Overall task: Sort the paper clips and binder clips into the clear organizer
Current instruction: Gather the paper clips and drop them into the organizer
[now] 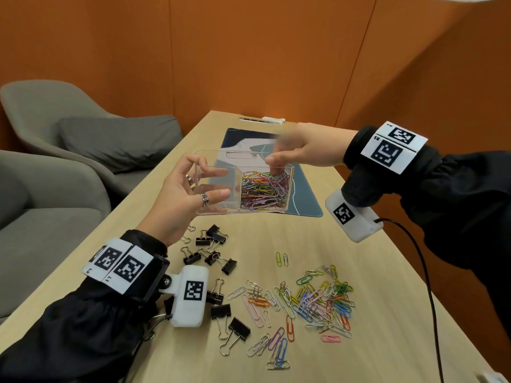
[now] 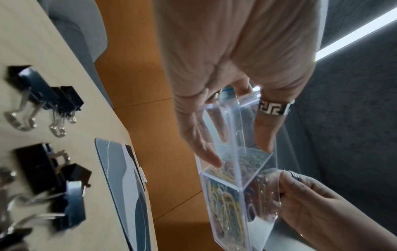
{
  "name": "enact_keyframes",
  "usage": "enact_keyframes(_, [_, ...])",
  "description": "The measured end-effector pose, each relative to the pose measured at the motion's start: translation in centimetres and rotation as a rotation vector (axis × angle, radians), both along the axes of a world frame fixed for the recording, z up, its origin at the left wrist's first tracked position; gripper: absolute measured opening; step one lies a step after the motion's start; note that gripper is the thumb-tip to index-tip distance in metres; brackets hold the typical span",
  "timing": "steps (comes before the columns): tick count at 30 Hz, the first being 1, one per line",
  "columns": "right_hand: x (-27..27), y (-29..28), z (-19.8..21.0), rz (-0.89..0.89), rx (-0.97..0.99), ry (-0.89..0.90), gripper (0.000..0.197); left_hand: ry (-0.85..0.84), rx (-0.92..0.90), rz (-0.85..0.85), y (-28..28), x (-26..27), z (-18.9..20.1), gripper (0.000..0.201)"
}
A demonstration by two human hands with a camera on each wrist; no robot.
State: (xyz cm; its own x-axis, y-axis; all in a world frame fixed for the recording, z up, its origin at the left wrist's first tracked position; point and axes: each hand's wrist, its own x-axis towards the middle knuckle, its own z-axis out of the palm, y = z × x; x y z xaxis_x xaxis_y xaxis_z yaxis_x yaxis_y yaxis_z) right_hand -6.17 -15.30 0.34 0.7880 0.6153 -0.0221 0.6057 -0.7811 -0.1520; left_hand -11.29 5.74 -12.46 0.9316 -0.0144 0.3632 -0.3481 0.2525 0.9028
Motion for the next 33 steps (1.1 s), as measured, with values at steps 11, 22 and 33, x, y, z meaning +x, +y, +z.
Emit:
enact_keyframes(11, [-0.8,-0.1,-0.1,-0.033,0.035,-0.008,0.038,-0.011,0.014,-0.01,0.2,0.1,-0.2,0.041])
enact_keyframes(22, [0.1,-2.9,-2.7,-0.04,0.525,-0.234,0.029,-0.01,-0.001,0.045,0.3,-0.1,0.1,0.046])
enact_keyframes(33, [-0.5,-3.5,-10.9,0.107,-0.078,0.367,0.018,-0.019,-0.03,0.145,0.6,-0.2,0.4,0.039])
